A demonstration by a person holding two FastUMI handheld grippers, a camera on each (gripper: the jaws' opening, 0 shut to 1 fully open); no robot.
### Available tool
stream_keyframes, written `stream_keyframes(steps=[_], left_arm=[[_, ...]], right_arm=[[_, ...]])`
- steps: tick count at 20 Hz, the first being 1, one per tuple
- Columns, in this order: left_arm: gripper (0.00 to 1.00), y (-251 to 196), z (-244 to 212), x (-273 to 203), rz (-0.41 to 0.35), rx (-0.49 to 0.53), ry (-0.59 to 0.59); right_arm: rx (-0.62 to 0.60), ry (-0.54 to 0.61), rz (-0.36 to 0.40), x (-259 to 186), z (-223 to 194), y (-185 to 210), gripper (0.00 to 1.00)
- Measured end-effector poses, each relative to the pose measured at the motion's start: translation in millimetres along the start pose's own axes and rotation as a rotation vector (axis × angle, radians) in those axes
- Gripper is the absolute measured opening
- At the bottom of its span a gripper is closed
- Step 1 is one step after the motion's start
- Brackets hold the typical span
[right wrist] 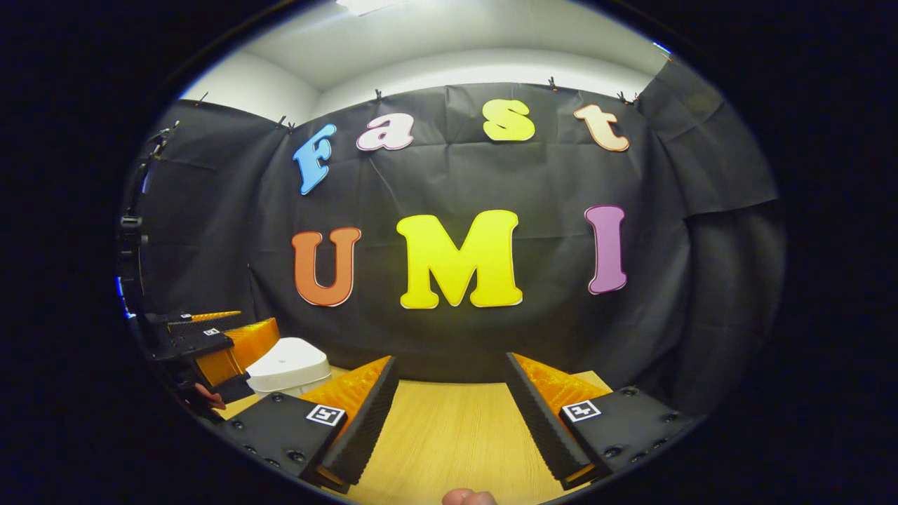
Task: Press the lid of the desktop garbage bin to open it, pick up the crumpled paper on the desktop and throw it into the bin, then pick up the pop can on the desktop and drop it into the bin, and finally close the garbage bin lid.
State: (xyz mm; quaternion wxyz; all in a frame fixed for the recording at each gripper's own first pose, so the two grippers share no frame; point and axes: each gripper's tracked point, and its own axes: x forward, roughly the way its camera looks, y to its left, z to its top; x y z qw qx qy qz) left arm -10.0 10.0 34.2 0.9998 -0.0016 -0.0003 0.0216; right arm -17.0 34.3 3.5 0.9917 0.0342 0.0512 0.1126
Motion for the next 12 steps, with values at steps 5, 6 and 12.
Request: stream_keyframes(steps=[5, 6, 12], left_arm=[[0.88, -5, -9, -11, -0.002, -0.043, 0.003], [0.88, -6, -9, -10, -0.008, -0.045, 0.005], [0.89, -8, -12, -11, -0.023, -0.033, 0.006]], right_arm=[[-0.011, -0.009, -0.021, 0, 0, 7, 0.96], [-0.015, -0.012, -0.022, 0, 0, 8, 0.96], [0.007, -0.007, -0.031, 9, -2, 7, 0.92]])
